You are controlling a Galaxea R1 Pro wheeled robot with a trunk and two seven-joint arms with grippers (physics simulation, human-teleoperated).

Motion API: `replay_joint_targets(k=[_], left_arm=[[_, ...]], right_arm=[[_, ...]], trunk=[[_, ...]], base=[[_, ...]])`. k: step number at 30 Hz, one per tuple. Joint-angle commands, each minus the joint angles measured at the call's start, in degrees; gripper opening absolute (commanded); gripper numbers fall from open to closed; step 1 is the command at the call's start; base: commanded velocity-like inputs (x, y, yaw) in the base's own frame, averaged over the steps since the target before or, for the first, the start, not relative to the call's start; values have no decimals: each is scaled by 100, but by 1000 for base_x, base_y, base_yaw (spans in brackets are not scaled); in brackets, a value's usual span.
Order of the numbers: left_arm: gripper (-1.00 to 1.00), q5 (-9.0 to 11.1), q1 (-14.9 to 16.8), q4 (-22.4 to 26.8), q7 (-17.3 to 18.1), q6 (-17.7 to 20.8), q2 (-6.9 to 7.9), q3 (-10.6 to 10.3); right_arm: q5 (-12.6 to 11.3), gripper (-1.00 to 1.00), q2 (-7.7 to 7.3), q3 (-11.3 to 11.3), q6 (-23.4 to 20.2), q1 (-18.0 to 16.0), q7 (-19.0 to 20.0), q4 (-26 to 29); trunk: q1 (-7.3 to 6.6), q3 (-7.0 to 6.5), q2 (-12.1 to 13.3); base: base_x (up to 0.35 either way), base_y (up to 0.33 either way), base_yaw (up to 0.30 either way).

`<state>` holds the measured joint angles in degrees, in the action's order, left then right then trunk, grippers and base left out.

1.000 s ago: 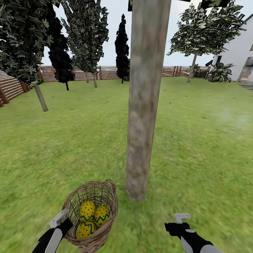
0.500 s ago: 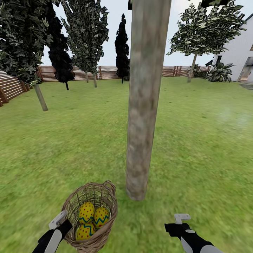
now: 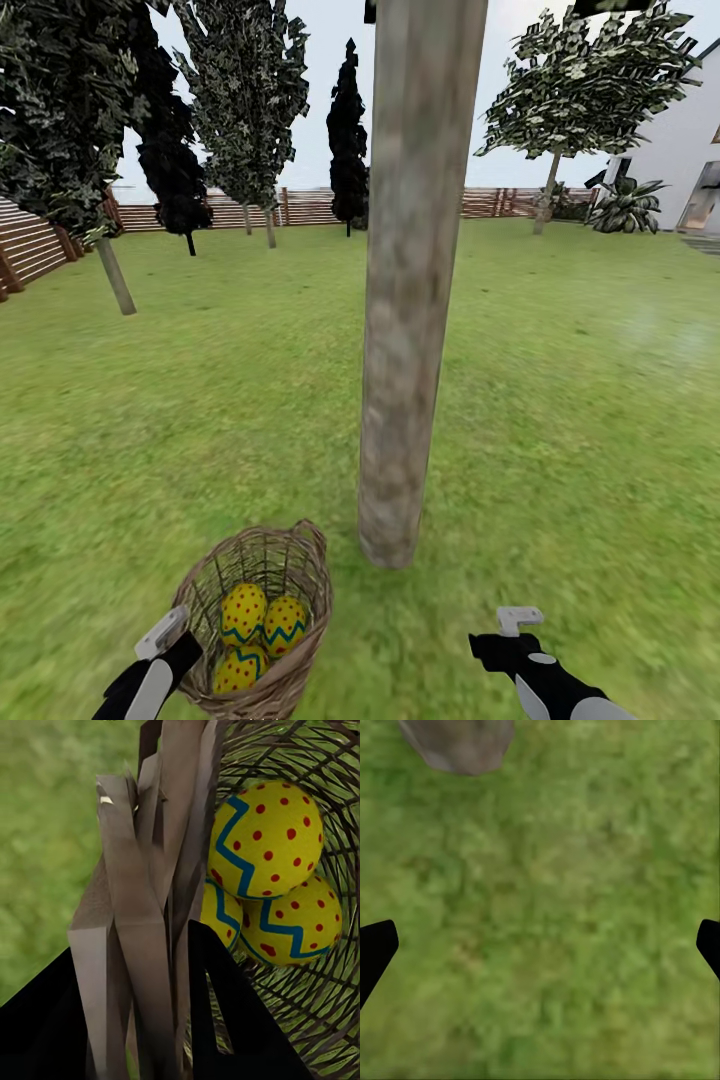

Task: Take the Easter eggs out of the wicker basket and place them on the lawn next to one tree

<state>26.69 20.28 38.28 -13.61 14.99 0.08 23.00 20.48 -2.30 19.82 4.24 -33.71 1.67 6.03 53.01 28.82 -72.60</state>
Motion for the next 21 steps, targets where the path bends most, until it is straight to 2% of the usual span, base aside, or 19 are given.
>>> replay_joint_targets(k=[1,4,21], left_arm=[[-100,73,2,4,-28,22,0,40],[-100,73,2,-4,-22,21,1,114],[-100,72,2,-6,-19,-58,1,125]], right_arm=[[44,100,-5,49,23,-4,17,-5],[44,100,-7,49,24,-4,17,-5],[44,100,-8,57,24,-4,17,-14]], trunk=[[22,24,-45],[88,78,-165],[462,383,-847]], base=[[0,0,0],[0,0,0],[0,0,0]])
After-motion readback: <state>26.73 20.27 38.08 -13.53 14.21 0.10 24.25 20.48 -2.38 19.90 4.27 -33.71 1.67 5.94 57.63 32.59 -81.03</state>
